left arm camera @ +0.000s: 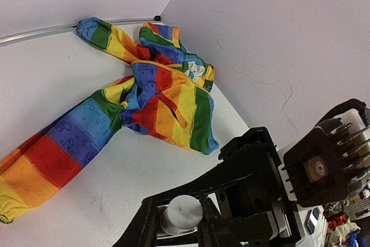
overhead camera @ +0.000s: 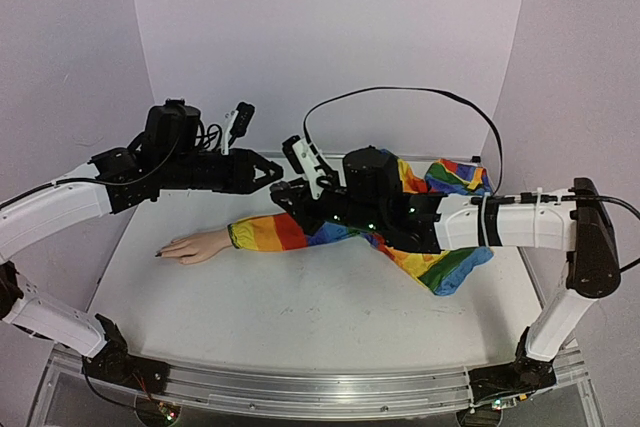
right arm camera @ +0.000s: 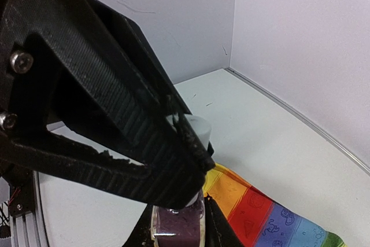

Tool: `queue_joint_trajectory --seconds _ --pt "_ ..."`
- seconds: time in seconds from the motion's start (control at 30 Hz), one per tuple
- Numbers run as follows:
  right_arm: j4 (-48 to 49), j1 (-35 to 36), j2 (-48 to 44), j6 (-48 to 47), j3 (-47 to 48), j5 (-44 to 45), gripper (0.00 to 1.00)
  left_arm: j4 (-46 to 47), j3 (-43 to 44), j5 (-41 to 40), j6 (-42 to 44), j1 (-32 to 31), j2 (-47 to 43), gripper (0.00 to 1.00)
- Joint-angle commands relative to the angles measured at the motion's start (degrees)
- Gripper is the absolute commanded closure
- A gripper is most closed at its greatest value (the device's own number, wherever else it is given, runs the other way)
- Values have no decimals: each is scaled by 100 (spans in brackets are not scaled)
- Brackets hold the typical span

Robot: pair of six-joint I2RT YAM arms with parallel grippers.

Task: Paint the nails

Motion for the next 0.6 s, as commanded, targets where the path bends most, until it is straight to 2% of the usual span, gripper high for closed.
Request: queue_joint_trajectory --seconds 0.0,0.27,0.4,0.47,0.57 --pt "274 44 70 -75 359 84 100 103 306 -60 85 16 -26 79" --pt "331 8 23 20 418 -65 100 103 96 284 427 -5 -78 96" --pt "456 -313 -121 347 412 -966 100 122 -150 591 731 -5 -121 100" --pt "642 -482 -262 442 346 -1489 100 233 -260 979 776 -5 -99 100" --pt "949 -673 -460 461 300 -2774 100 480 -395 1775 923 -5 -79 100"
